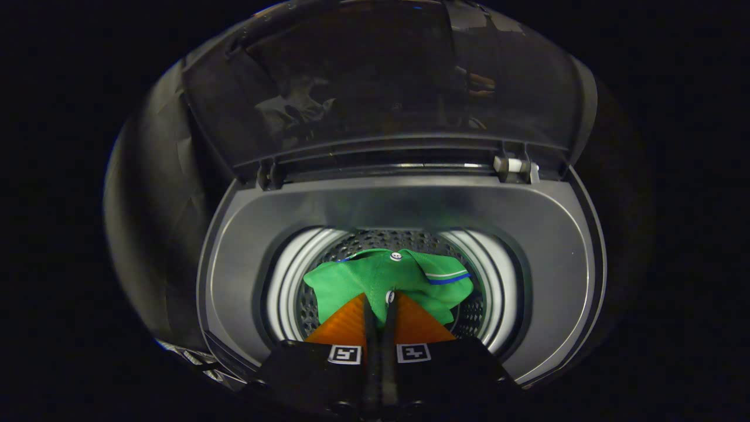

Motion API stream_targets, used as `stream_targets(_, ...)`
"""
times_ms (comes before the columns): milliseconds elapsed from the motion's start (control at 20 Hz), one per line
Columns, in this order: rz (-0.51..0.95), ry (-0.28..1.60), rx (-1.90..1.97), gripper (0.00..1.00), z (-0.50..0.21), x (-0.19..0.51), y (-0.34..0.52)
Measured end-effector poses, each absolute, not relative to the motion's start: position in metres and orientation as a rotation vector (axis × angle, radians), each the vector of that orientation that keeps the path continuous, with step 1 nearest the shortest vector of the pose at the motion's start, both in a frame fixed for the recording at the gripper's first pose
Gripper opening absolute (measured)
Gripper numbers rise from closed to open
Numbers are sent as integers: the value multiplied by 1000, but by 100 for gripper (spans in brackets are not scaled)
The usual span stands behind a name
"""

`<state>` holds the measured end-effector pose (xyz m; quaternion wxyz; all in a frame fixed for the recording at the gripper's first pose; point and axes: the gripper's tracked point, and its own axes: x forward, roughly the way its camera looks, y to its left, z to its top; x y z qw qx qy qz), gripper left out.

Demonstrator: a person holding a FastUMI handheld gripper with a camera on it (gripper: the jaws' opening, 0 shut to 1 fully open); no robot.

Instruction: Put the clothes into the washing machine and then close the washing machine lid.

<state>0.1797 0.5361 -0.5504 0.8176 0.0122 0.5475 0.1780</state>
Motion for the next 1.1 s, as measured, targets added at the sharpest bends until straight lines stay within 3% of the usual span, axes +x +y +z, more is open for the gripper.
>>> stream_targets(150, 378, 1205, 24, 9, -551, 176, 533)
stream_targets(350, 367, 1254, -13, 18, -557, 167, 526)
stream_targets(600, 375, 1261, -46, 99, -560, 155, 523)
stream_targets(850, 389, 1206, -46, 99, -547, 151, 525)
stream_targets(1100, 420, 930, -7, 99, -470, 160, 535)
